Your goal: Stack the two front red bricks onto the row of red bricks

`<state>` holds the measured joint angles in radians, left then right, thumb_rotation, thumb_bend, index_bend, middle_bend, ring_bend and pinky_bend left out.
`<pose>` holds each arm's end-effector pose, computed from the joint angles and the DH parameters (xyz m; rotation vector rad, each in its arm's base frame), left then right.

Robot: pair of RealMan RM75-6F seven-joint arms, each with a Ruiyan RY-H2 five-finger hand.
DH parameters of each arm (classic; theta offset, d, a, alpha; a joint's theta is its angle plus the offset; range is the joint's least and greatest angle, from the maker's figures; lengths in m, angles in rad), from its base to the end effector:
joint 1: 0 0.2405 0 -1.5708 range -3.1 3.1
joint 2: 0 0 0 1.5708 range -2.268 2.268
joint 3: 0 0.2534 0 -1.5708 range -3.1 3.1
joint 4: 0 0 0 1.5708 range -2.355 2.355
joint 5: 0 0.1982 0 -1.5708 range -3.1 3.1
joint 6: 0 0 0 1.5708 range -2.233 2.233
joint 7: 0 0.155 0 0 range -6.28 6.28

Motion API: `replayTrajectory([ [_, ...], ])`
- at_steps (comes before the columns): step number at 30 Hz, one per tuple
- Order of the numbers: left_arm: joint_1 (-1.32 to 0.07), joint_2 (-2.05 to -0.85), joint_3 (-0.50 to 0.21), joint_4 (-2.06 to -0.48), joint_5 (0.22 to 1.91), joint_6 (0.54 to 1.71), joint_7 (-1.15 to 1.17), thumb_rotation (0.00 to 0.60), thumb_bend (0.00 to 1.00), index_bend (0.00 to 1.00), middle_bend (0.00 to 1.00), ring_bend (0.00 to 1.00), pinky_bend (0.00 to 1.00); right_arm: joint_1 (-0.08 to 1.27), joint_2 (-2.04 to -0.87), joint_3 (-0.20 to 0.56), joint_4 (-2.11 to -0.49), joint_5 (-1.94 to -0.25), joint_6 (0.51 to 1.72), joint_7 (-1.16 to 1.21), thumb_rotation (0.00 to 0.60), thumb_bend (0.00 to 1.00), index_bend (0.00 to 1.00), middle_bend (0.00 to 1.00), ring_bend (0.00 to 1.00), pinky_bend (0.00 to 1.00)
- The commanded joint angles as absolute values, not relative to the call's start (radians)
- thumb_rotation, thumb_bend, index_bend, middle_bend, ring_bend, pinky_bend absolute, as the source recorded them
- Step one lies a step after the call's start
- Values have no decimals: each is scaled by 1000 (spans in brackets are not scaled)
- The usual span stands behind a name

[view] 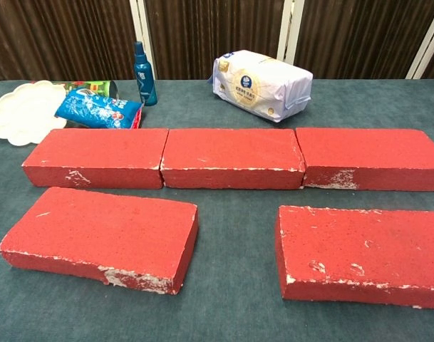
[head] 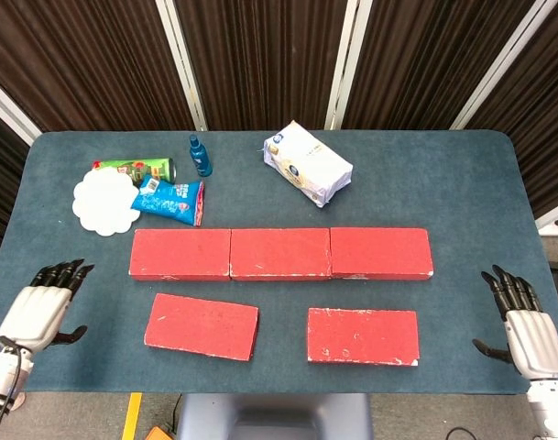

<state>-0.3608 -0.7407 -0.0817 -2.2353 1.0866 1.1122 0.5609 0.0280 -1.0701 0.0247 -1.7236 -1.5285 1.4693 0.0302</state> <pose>-0.2029 0.2294 0.1823 -1.6973 -0.9255 -0.5156 -0.2949 -0.1676 0.1667 1.3705 -1.0291 0.9247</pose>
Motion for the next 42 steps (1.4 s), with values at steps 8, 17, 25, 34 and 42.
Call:
replayTrajectory([
  [8,-529,-868,-62,-2356,889,1092,824,600,200,0,0,0,113,1,-1070,54,-1685,-1553,1574,112,600,0,44,28,36,0],
  [17,-602,-1030,-31,-2356,768,1192,946,600,192,0,0,0,118,2,-1067,54,-1678,-1553,1570,118,600,0,44,28,35,0],
  [25,-667,-1202,-54,-2356,623,1354,1047,600,192,0,0,0,117,4,-1074,54,-1685,-1544,1562,103,600,0,44,28,36,0],
  [34,-732,-1355,-40,-2356,504,1503,1173,600,192,0,0,0,115,8,-1074,56,-1690,-1531,1548,100,600,0,44,28,36,0],
  [42,-780,-1465,-51,-2356,457,1573,1225,600,189,0,0,0,108,12,-1077,54,-1695,-1529,1537,87,600,0,44,28,35,0],
])
